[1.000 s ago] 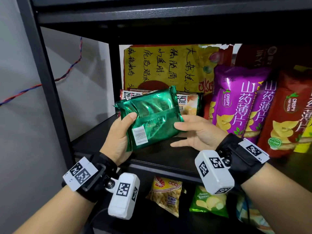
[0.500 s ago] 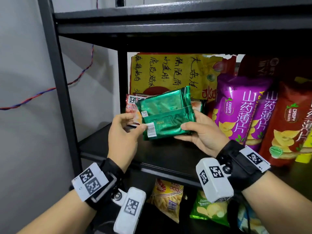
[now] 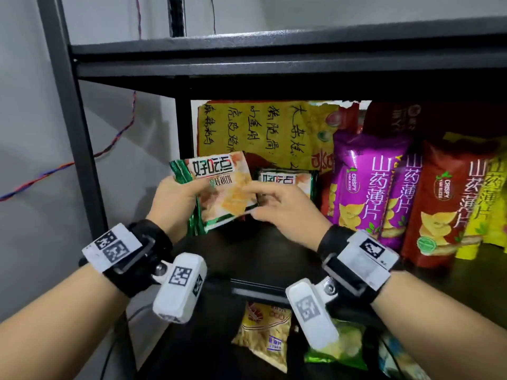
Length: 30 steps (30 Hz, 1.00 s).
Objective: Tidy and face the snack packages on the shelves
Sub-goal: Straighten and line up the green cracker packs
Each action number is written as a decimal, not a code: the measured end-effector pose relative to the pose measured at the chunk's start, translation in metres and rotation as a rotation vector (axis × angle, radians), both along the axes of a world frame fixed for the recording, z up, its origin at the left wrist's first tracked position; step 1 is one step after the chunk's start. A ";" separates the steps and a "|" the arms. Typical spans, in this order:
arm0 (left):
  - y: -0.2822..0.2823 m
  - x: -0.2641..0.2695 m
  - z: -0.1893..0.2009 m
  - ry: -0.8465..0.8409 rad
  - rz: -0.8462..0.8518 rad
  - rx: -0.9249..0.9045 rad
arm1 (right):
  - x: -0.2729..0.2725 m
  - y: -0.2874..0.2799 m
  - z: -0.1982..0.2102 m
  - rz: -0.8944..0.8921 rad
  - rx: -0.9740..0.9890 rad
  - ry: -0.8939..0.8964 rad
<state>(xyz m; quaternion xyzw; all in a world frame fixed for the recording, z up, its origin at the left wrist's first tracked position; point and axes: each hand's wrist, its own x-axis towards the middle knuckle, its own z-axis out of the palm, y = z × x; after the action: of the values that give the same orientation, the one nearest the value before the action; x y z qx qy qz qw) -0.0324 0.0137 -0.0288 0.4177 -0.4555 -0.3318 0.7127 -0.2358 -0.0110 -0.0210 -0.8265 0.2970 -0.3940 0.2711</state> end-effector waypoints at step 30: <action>-0.069 0.066 -0.001 -0.637 0.429 0.286 | -0.010 -0.112 -0.029 -0.670 0.434 -0.216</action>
<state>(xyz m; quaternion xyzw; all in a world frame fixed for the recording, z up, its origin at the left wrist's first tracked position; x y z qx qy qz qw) 0.0335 -0.0557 -0.0299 0.6801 -0.5052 -0.0895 0.5237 -0.2456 -0.1229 -0.0504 -0.5616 0.5958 -0.4729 0.3255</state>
